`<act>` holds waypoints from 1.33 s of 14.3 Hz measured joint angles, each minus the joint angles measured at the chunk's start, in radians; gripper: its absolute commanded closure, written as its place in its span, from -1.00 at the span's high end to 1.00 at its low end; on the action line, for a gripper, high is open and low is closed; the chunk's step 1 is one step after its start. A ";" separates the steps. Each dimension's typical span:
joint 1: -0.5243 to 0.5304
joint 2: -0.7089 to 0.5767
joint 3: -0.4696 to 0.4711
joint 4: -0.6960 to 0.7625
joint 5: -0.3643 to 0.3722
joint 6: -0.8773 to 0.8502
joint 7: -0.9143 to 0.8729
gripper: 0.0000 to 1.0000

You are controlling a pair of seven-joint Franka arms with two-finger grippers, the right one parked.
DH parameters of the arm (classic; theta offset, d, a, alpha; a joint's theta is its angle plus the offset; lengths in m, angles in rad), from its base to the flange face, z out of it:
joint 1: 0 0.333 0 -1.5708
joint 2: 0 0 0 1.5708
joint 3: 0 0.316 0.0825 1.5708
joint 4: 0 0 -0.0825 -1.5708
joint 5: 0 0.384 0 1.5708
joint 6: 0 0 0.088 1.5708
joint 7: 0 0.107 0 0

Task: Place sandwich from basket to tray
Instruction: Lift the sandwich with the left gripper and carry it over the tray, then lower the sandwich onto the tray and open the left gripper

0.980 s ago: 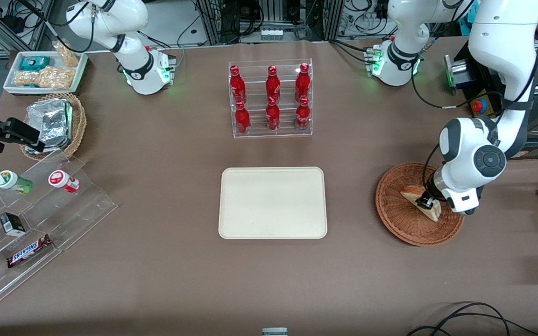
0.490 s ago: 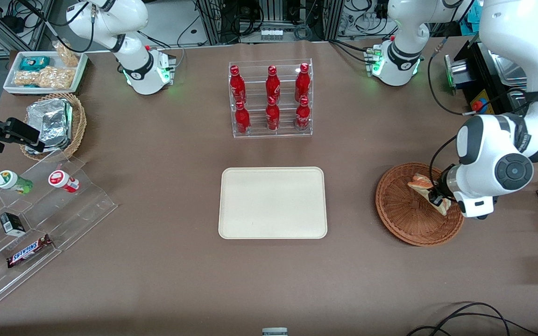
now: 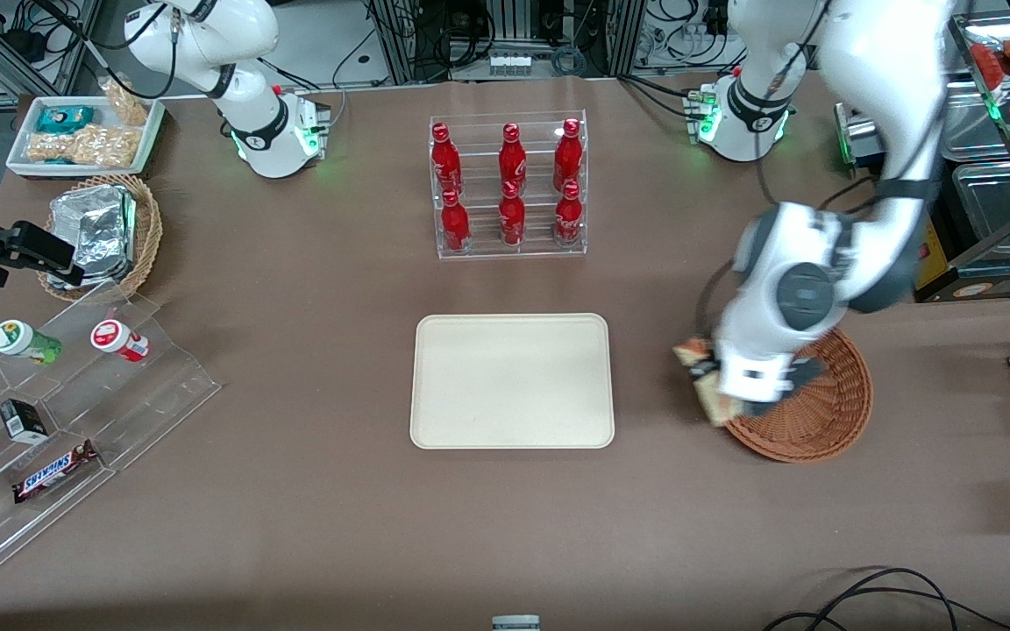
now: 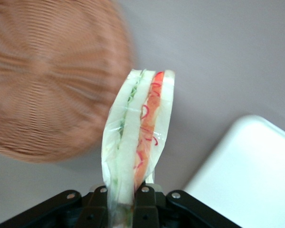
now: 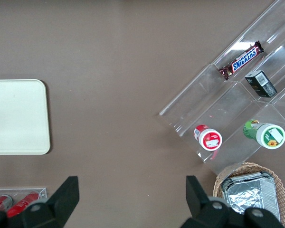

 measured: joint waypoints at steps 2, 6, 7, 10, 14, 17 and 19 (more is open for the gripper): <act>-0.090 0.086 -0.017 0.102 0.000 0.004 -0.007 -0.91; -0.247 0.242 -0.019 0.258 0.001 0.079 -0.023 -0.92; -0.279 0.272 -0.018 0.284 0.002 0.100 -0.030 -0.92; -0.341 0.349 -0.015 0.363 0.028 0.113 -0.068 -0.92; -0.358 0.397 -0.014 0.400 0.087 0.117 -0.110 0.12; -0.367 0.406 -0.014 0.401 0.116 0.135 -0.135 1.00; -0.367 0.405 -0.014 0.411 0.122 0.134 -0.148 1.00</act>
